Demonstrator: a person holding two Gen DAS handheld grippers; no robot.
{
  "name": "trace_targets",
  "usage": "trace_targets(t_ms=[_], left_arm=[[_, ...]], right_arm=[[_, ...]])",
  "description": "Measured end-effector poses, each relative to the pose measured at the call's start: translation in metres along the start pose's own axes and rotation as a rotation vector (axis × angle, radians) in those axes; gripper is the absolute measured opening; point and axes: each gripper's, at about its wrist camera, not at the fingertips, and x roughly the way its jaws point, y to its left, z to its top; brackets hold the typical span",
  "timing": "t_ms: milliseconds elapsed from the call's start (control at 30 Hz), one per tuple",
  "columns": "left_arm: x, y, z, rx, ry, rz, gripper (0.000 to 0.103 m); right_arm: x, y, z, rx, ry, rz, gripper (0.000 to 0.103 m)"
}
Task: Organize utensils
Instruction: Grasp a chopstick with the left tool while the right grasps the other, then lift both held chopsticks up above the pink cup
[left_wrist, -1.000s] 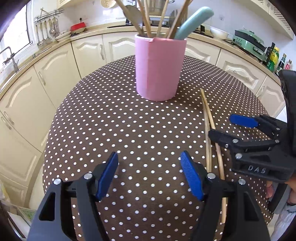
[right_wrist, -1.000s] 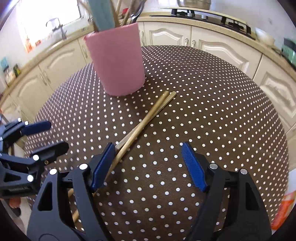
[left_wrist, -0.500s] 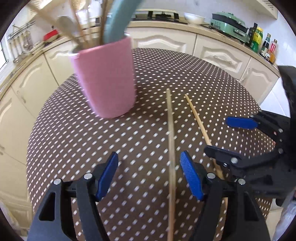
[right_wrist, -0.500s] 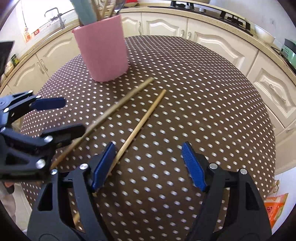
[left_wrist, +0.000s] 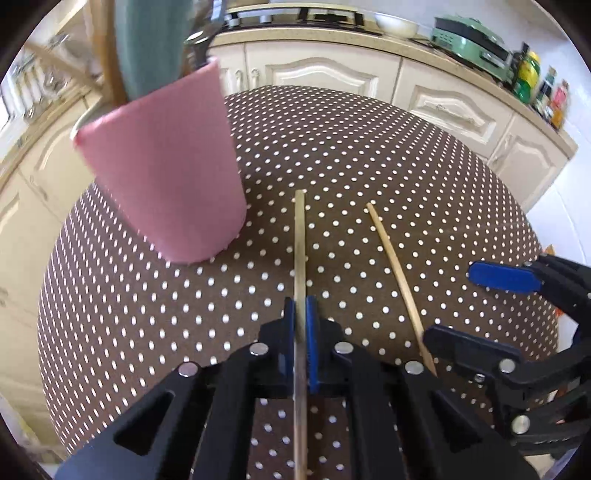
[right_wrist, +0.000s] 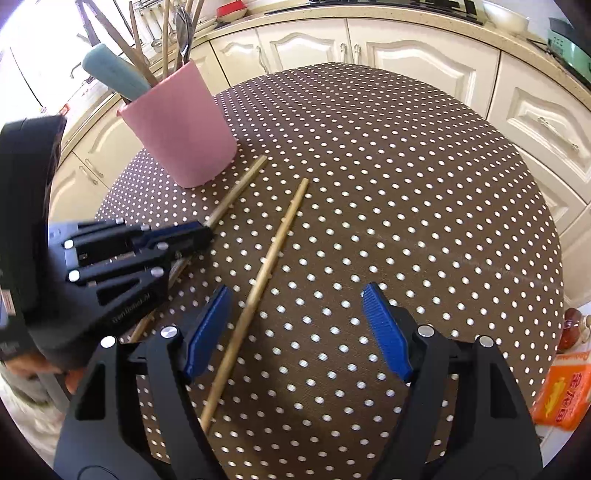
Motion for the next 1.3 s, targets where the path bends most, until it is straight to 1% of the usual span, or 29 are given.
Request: trace_targets(t_ms=[100,167,233,300,333,367,433,467,533,567,667,767,800,833,900,1000,1067,1100,1167,1267,1300], left_arm=[[-0.006,0.003,-0.011,-0.062,0.006,-0.005,0.006],[-0.011,0.004,-0.023,-0.091,0.004,-0.001,0.006],[-0.014,0.004,-0.029,-0.115,0.000,0.002,0.006],[-0.018,0.006,-0.037,-0.139,0.000,0.007,0.006],[-0.020,0.008,-0.041,-0.150,0.000,0.003,0.006],[-0.021,0.012,-0.044,-0.165,0.000,0.002,0.006],[-0.025,0.018,-0.052,-0.192,-0.002,0.003,0.006],[-0.025,0.021,-0.053,-0.207,-0.003,0.004,0.006],[-0.026,0.028,-0.056,-0.236,0.005,-0.010,0.006],[-0.026,0.030,-0.057,-0.241,0.008,-0.015,0.006],[-0.025,0.029,-0.056,-0.198,0.039,0.003,0.007],[-0.016,0.022,-0.040,-0.161,0.101,0.007,0.007],[-0.012,0.025,-0.029,-0.149,0.115,0.006,0.007],[-0.012,0.032,-0.026,-0.139,0.128,0.005,0.007],[-0.009,0.029,-0.018,-0.108,0.154,0.016,0.007],[-0.006,0.028,-0.013,-0.101,0.157,0.012,0.006],[-0.004,0.030,-0.011,-0.112,0.144,0.000,0.006],[-0.007,0.033,-0.016,-0.119,0.123,-0.013,0.006],[-0.014,0.042,-0.028,-0.141,0.077,-0.058,0.006],[-0.030,0.046,-0.039,-0.164,-0.033,-0.078,0.006],[-0.039,0.047,-0.043,-0.172,-0.083,-0.066,0.006]], right_arm=[[0.004,0.011,0.007,-0.006,0.025,-0.001,0.071],[0.010,0.016,0.013,-0.016,0.047,-0.008,0.065],[0.016,0.024,0.019,-0.031,0.072,-0.026,0.062],[0.021,0.030,0.025,-0.052,0.093,-0.060,0.054],[0.023,0.032,0.029,-0.063,0.109,-0.080,0.045],[0.025,0.035,0.033,-0.075,0.122,-0.096,0.035],[0.030,0.040,0.039,-0.102,0.142,-0.135,0.027],[0.030,0.040,0.041,-0.114,0.151,-0.141,0.021],[0.031,0.039,0.045,-0.122,0.167,-0.141,0.013],[0.030,0.038,0.046,-0.120,0.176,-0.131,0.012],[0.026,0.032,0.048,-0.125,0.200,-0.109,0.009],[0.020,0.027,0.050,-0.128,0.227,-0.086,0.006],[0.017,0.025,0.050,-0.129,0.234,-0.080,0.006],[0.013,0.021,0.048,-0.133,0.242,-0.075,0.006],[0.010,0.018,0.047,-0.141,0.247,-0.072,0.006],[0.006,0.015,0.047,-0.138,0.239,-0.065,0.006],[-0.001,0.013,0.041,-0.128,0.213,-0.040,0.005],[-0.007,0.010,0.037,-0.125,0.196,-0.027,0.005],[-0.023,0.006,0.033,-0.120,0.143,0.012,0.005],[-0.046,0.001,0.025,-0.125,0.063,0.034,0.005],[-0.056,0.001,0.024,-0.120,0.031,0.059,0.005]])
